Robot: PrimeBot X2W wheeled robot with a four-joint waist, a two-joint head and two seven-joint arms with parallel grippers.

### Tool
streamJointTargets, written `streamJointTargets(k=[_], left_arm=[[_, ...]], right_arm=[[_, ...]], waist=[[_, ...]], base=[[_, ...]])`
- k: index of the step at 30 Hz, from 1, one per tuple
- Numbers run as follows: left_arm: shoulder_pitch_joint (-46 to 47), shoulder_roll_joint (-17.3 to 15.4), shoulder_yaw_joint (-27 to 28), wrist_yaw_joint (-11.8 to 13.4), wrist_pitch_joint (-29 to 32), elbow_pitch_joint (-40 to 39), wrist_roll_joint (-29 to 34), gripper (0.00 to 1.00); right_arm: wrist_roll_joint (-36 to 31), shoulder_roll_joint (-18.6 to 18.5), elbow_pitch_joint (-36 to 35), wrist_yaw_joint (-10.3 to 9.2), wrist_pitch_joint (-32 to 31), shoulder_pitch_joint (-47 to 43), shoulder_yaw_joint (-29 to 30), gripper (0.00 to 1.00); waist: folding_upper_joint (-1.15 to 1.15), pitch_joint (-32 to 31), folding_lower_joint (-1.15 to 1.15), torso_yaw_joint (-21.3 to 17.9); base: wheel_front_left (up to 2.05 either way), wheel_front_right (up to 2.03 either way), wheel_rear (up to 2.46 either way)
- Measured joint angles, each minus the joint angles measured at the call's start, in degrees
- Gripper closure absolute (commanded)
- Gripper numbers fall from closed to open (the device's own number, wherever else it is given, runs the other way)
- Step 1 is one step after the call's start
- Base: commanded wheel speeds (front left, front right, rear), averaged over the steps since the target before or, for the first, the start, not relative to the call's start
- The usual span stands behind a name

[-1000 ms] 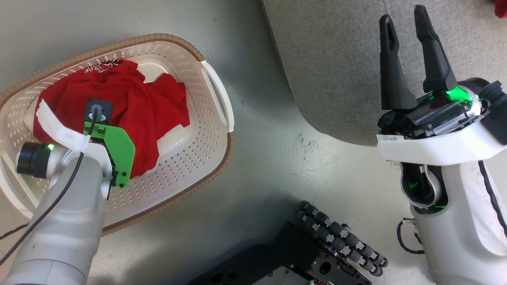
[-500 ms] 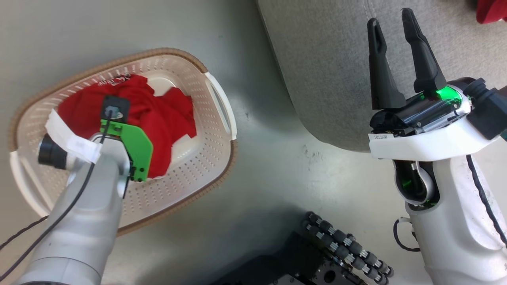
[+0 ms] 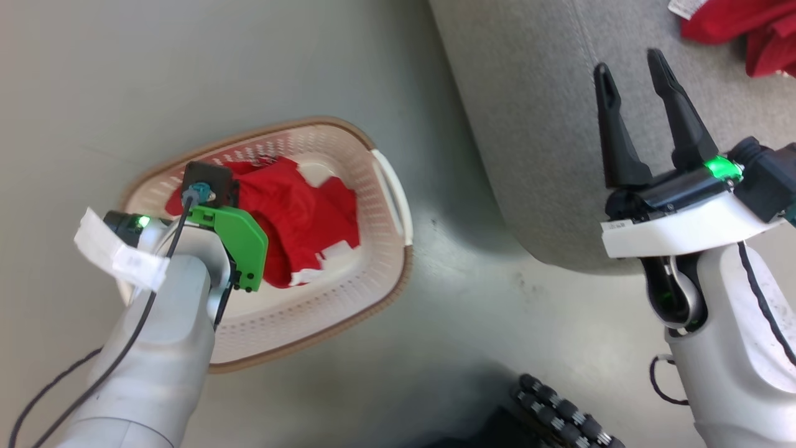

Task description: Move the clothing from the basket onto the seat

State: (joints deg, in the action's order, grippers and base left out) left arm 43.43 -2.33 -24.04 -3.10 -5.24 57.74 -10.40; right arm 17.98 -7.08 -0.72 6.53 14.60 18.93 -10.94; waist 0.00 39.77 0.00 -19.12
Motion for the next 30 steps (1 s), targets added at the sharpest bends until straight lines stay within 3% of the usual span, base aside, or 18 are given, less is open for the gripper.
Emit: streamJointTargets(k=[11, 20, 30], left_arm=[[-4.4, 0.1, -3.2, -2.4, -6.0, -7.5, -8.3, 1.0], [-6.5, 0.2, -5.5, -2.4, -7.5, -13.2, -13.4, 1.0], [-8.5, 0.2, -7.6, -2.4, -8.2, -19.7, -14.6, 1.0]], right_arm=[[-0.5, -2.1, 2.9, 0.0, 0.0, -2.9, 0.0, 0.0], [-0.5, -2.3, 4.2, 0.0, 0.0, -4.8, -0.5, 0.0], [-0.3, -2.0, 7.0, 0.01, -1.1, -8.2, -2.4, 0.0]], waist=[[0.0, -7.5, 0.0, 6.0], [0.0, -13.1, 0.0, 10.1], [0.0, -20.5, 0.0, 14.0]], base=[[0.0, 0.0, 0.0], [0.0, 0.0, 0.0], [0.0, 0.0, 0.0]])
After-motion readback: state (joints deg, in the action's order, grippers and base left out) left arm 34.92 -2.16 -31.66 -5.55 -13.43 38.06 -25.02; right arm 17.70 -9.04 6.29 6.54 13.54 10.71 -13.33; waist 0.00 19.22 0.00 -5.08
